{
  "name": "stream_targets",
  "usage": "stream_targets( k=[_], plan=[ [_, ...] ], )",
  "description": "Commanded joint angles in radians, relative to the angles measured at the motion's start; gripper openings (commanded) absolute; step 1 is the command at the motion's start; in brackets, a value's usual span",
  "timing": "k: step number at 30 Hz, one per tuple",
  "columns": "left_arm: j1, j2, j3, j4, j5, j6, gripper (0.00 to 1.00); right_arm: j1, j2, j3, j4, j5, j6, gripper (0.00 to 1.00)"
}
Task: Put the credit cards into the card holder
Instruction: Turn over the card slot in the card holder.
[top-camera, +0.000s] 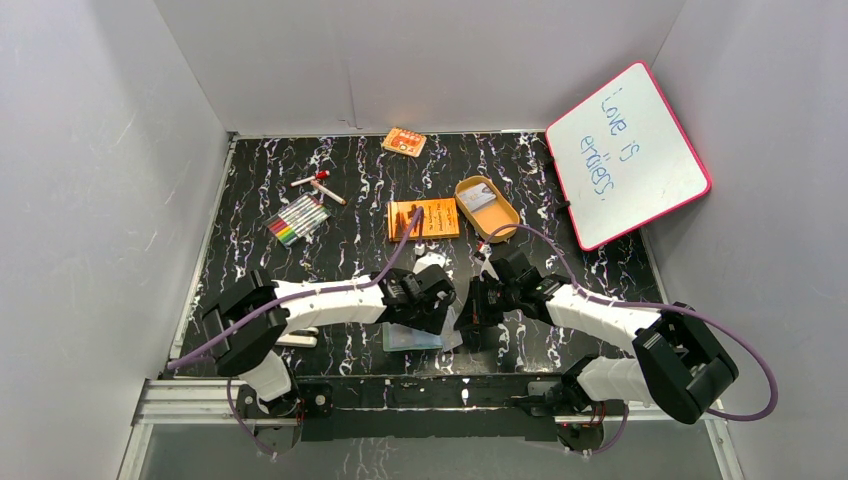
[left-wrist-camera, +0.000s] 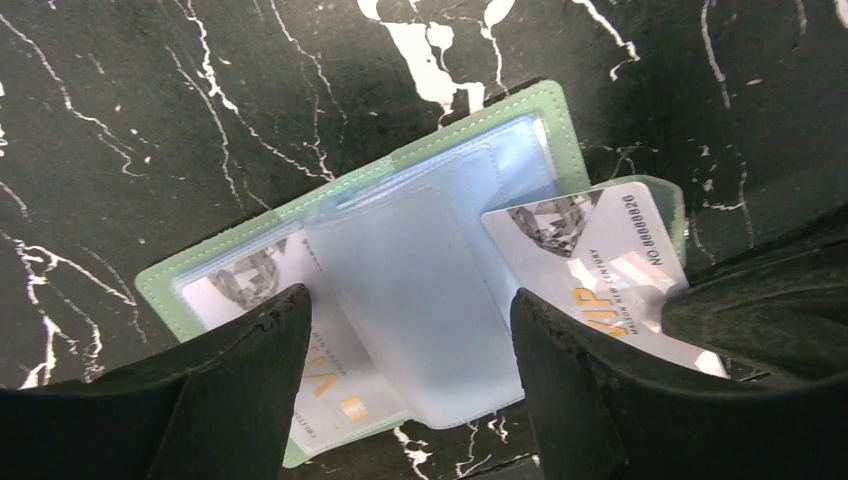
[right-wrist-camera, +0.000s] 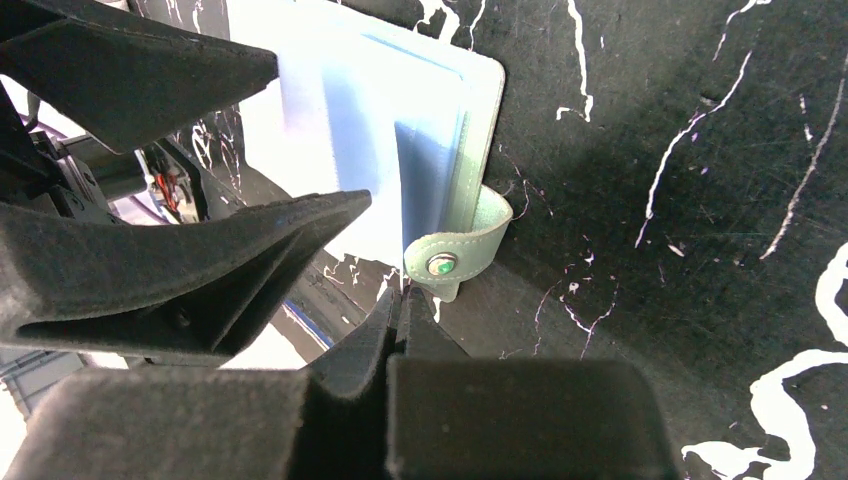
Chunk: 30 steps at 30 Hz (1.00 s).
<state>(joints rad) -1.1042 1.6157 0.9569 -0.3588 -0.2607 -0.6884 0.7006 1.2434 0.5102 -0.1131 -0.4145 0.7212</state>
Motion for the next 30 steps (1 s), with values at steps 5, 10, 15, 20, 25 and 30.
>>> stream_targets(
  k=[5, 10, 15, 20, 25, 30],
  plan=[
    [-0.006, -0.049, 0.002, -0.059, -0.086, -0.031, 0.45, 0.003, -0.028, 0.016, -0.003, 0.000, -0.023, 0.00],
    [-0.006, -0.115, -0.032, -0.039, -0.096, -0.048, 0.35, 0.002, -0.038, 0.019, -0.009, 0.004, -0.023, 0.00],
    [-0.006, -0.168, -0.064, -0.024, -0.116, -0.069, 0.34, 0.002, -0.071, 0.043, -0.052, 0.032, -0.032, 0.00],
    [-0.006, -0.196, -0.088, -0.021, -0.136, -0.080, 0.33, 0.004, -0.122, 0.080, -0.087, 0.038, -0.048, 0.00],
    [-0.006, -0.199, -0.099, -0.022, -0.139, -0.083, 0.29, 0.036, -0.107, 0.121, -0.079, 0.017, -0.052, 0.00],
    [-0.006, -0.239, -0.115, -0.028, -0.156, -0.100, 0.26, 0.071, -0.053, 0.128, -0.023, 0.017, -0.025, 0.00]
  ],
)
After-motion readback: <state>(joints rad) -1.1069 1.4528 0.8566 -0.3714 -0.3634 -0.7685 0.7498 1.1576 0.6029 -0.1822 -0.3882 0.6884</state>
